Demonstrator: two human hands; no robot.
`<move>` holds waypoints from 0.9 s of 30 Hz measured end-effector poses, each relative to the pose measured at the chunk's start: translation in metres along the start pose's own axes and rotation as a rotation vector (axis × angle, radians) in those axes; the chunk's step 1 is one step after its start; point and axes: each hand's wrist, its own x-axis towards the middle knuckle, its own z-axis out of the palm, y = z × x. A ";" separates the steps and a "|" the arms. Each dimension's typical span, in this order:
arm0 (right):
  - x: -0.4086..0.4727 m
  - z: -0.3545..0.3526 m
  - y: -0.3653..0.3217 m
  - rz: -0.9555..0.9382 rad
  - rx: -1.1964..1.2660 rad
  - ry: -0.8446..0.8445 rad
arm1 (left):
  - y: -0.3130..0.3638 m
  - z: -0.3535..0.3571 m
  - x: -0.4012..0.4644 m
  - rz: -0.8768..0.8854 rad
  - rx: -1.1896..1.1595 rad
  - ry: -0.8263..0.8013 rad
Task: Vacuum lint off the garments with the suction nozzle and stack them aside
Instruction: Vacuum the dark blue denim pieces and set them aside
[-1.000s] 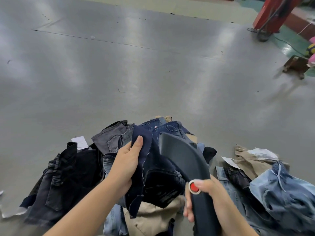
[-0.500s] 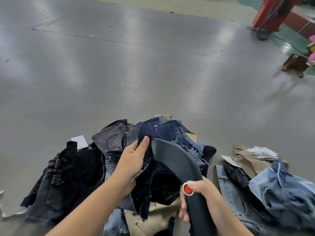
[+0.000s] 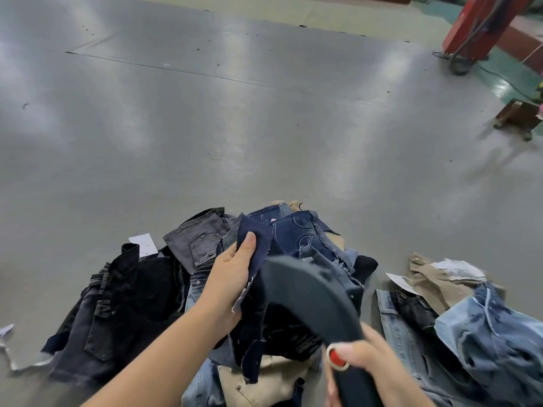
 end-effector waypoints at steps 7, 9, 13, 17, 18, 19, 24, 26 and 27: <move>0.006 0.005 0.006 0.002 -0.069 -0.091 | -0.001 -0.002 0.000 0.103 0.110 -0.034; 0.012 0.005 0.004 0.029 0.001 -0.002 | -0.002 0.001 -0.002 0.096 0.129 -0.048; 0.011 0.001 -0.010 -0.009 0.051 0.023 | 0.004 -0.003 0.001 -0.017 0.034 0.013; 0.004 -0.021 -0.023 -0.133 0.073 0.117 | 0.008 -0.011 0.002 0.005 0.008 -0.001; 0.003 -0.022 -0.025 -0.124 0.050 0.094 | 0.007 -0.011 0.003 0.002 0.015 -0.009; 0.004 -0.022 -0.023 -0.092 0.024 0.063 | 0.005 -0.010 0.004 -0.009 0.018 -0.018; 0.005 -0.003 -0.001 0.001 0.109 0.031 | 0.006 -0.013 0.002 -0.095 -0.063 -0.207; 0.003 -0.006 -0.004 -0.038 0.138 0.034 | 0.009 -0.016 0.003 -0.042 -0.028 -0.252; 0.002 -0.010 -0.008 -0.061 0.108 0.039 | 0.008 -0.017 0.004 -0.005 -0.011 -0.241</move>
